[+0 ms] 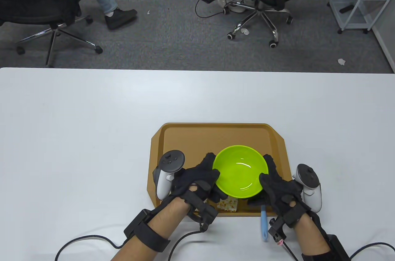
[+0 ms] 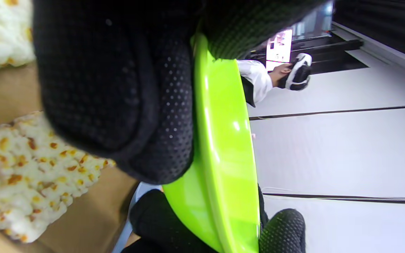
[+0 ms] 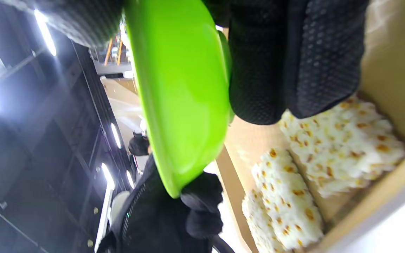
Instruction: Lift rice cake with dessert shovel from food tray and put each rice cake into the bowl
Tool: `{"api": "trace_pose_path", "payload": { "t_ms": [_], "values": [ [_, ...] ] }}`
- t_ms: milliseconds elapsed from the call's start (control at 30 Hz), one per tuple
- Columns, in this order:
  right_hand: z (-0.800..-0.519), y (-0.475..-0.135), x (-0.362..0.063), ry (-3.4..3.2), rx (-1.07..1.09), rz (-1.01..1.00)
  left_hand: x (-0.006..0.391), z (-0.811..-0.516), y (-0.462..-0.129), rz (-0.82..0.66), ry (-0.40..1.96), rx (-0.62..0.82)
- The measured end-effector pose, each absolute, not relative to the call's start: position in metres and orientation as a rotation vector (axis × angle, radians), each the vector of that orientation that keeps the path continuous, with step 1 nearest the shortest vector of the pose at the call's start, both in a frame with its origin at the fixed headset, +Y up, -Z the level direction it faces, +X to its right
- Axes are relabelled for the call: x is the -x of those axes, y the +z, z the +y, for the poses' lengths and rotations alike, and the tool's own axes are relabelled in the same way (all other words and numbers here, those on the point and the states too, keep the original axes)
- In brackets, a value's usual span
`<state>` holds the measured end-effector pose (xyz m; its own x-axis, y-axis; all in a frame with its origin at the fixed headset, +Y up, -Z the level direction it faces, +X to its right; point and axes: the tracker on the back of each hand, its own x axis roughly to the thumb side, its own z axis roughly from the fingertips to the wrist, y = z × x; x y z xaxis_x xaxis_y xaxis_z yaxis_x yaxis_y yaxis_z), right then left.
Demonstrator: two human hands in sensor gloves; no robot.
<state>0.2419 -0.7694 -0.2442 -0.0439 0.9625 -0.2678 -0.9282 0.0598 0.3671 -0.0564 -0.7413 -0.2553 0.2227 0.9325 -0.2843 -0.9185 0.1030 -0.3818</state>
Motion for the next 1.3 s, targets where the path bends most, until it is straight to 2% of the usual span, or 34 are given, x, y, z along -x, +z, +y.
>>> {"api": "trace_pose_path", "payload": {
  "t_ms": [167,300,433,500,533,633,767,867,1000,1300],
  "values": [
    [-0.771,-0.245,-0.244,1.504,-0.052,0.531,0.056,-0.742,-0.256,-0.048,1.391,0.562],
    [-0.766,-0.244,-0.249,1.545,-0.012,0.466,0.060,-0.738,-0.257,-0.103,1.377,0.569],
    [-0.759,-0.243,-0.262,1.538,0.029,0.405,0.088,-0.718,-0.260,-0.150,1.246,0.356],
    [-0.756,-0.243,-0.272,1.524,0.069,0.352,0.111,-0.713,-0.259,-0.155,1.050,0.216],
    [-0.754,-0.243,-0.279,1.519,0.102,0.317,0.130,-0.713,-0.259,-0.139,0.865,0.142],
    [-0.750,-0.243,-0.300,1.535,0.211,0.209,0.179,-0.719,-0.255,-0.026,0.513,0.076],
    [-0.749,-0.243,-0.323,1.518,0.339,0.114,0.241,-0.734,-0.244,0.115,0.389,0.118],
    [-0.751,-0.242,-0.343,1.515,0.444,0.027,0.268,-0.746,-0.240,0.207,0.344,0.156],
    [-0.759,-0.242,-0.373,1.551,0.618,-0.076,0.271,-0.757,-0.246,0.230,0.345,0.178],
    [-0.783,-0.245,-0.403,1.613,0.865,-0.140,0.263,-0.754,-0.242,0.197,0.336,0.143]
  ]
}}
